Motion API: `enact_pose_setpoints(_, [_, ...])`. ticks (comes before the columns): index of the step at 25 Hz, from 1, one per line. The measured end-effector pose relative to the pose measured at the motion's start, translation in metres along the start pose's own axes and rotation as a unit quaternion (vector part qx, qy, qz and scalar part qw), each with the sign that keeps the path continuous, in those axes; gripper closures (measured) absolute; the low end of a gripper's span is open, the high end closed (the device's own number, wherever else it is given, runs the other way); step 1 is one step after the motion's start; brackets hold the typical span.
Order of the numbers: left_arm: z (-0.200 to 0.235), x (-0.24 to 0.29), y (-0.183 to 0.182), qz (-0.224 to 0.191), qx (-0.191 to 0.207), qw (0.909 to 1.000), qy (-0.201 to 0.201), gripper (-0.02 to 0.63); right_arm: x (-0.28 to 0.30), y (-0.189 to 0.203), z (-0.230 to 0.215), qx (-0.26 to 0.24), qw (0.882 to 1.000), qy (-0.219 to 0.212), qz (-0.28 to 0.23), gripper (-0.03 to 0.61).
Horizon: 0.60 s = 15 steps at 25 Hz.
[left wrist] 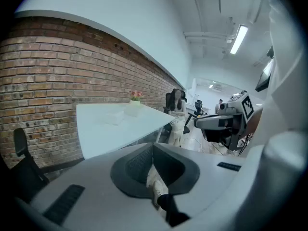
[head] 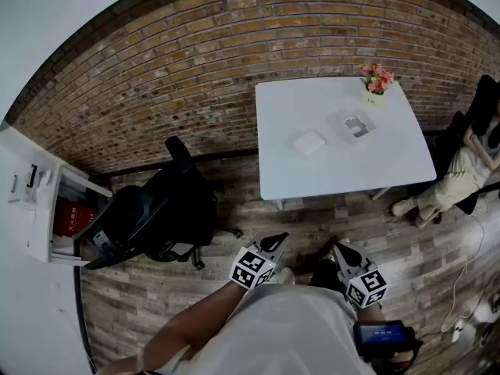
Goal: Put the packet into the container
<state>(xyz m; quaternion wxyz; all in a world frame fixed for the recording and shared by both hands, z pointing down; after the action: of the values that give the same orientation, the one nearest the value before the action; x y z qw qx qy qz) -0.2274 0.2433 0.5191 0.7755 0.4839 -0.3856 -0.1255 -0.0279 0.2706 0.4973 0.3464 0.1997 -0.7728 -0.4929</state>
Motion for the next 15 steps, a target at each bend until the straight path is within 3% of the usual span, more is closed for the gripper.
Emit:
enact_pose_setpoints(7, [-0.018,-0.006,0.01,-0.003,0.0,1.0,0.01,0.601,-0.017,0.001,0.002,0.029,0.999,0.02,-0.041,0.568])
enact_pose_setpoints(15, [-0.027,-0.011,0.015,-0.005,0.0,0.9999,0.015,0.601,-0.019,0.003,0.007,0.015,0.999,0.021,-0.031,0.568])
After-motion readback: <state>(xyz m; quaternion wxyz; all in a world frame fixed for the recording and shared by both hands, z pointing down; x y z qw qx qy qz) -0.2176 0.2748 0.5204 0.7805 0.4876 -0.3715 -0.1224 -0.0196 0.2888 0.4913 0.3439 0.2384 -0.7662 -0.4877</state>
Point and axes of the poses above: the fingertips, and each gripper's own axes: x forward along the fingers, z to its left, y out of its underside, the point moved 5 cm from there along -x, backward along the fingers, and after that the axes turned 1 degree about -x, right-handed, at the moved point
